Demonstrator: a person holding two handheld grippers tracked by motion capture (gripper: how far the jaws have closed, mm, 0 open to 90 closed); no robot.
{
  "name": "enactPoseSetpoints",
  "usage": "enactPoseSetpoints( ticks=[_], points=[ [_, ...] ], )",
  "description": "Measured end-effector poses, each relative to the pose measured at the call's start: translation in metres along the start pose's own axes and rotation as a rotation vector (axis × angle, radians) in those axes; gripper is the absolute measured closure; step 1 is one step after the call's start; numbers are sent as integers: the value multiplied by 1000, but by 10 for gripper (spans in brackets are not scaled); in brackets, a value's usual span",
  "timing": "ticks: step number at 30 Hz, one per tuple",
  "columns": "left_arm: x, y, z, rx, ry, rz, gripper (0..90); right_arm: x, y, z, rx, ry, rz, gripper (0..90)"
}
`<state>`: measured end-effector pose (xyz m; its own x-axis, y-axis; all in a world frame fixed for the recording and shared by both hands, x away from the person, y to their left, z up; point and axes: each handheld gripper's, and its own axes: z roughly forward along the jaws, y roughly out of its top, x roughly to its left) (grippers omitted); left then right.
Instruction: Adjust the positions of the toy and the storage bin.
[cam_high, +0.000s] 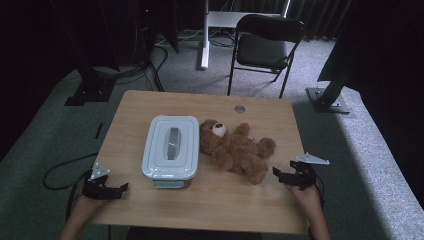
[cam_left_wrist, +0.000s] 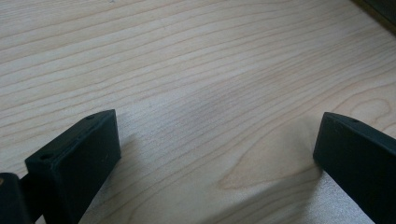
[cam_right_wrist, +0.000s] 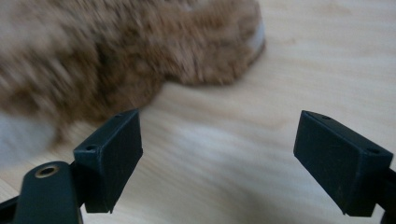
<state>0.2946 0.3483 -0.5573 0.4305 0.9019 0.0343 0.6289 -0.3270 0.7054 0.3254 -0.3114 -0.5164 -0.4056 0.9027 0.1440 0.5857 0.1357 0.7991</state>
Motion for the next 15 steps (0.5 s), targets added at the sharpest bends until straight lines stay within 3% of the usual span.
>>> enactPoseSetpoints(
  ticks=[15],
  points=[
    [0,0,0,0,0,0,13,18,55,0,-48,96,-81,148]
  ],
)
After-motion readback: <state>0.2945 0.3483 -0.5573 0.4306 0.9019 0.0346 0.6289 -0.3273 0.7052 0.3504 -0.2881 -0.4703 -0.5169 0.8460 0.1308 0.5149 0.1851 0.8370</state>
